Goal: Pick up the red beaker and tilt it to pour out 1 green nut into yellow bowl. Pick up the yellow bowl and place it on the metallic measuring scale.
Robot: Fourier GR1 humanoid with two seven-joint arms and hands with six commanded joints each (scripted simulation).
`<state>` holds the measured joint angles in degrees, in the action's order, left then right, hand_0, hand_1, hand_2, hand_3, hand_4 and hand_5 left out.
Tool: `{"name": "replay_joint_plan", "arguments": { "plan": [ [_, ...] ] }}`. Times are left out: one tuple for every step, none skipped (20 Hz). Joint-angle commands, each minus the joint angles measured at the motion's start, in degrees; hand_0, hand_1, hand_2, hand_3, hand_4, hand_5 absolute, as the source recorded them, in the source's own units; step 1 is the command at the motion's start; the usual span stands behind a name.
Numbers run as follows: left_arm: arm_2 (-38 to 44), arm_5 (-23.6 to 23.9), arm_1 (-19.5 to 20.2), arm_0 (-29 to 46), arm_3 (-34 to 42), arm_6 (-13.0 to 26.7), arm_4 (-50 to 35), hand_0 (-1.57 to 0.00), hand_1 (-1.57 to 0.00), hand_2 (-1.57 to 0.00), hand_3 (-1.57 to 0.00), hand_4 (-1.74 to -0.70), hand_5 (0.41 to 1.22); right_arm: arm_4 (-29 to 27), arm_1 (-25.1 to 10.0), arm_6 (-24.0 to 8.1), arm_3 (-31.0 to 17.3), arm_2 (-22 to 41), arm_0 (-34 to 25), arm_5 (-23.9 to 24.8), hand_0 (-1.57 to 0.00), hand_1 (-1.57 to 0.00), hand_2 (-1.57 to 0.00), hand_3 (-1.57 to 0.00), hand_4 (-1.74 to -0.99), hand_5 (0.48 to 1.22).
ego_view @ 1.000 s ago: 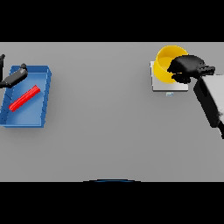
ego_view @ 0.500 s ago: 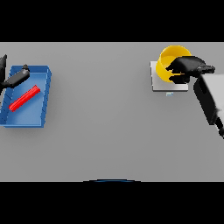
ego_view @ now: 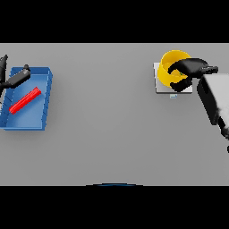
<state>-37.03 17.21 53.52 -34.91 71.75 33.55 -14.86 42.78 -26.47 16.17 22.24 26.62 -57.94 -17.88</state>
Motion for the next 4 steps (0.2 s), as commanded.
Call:
{"name": "replay_joint_plan", "arguments": {
  "plan": [
    [0.2, 0.0, 0.2, 0.0, 0.4, -0.1, -0.3, 0.0, 0.0, 0.0, 0.0, -0.81, 0.734, 0.3, -0.3, 0.5, -0.5, 0.2, -0.1, 0.1, -0.1, -0.09, -0.21, -0.41, -1.336, 0.741],
    [0.1, 0.3, -0.1, -0.1, 0.5, 0.3, -0.2, 0.0, 0.0, 0.0, 0.0, -0.82, 0.733, 0.4, -0.3, 0.2, -0.7, 0.3, 0.0, -0.1, -0.08, -0.07, -0.17, -0.39, -1.325, 0.737],
    [0.2, 0.4, 0.0, 0.2, 0.5, 0.0, -0.4, 0.0, 0.0, 0.0, 0.0, -0.82, 0.734, 0.6, -0.3, 0.8, -0.9, 0.5, -0.1, -0.3, -0.07, -0.06, -0.14, -0.37, -1.316, 0.735],
    [0.3, 0.3, -0.3, 0.0, 0.0, -0.5, -0.3, 0.0, 0.0, 0.0, 0.0, -0.82, 0.734, 0.8, -0.2, 0.8, -1.5, 0.6, -0.5, -0.3, -0.05, -0.05, -0.12, -0.35, -1.308, 0.733]
  ]
}}
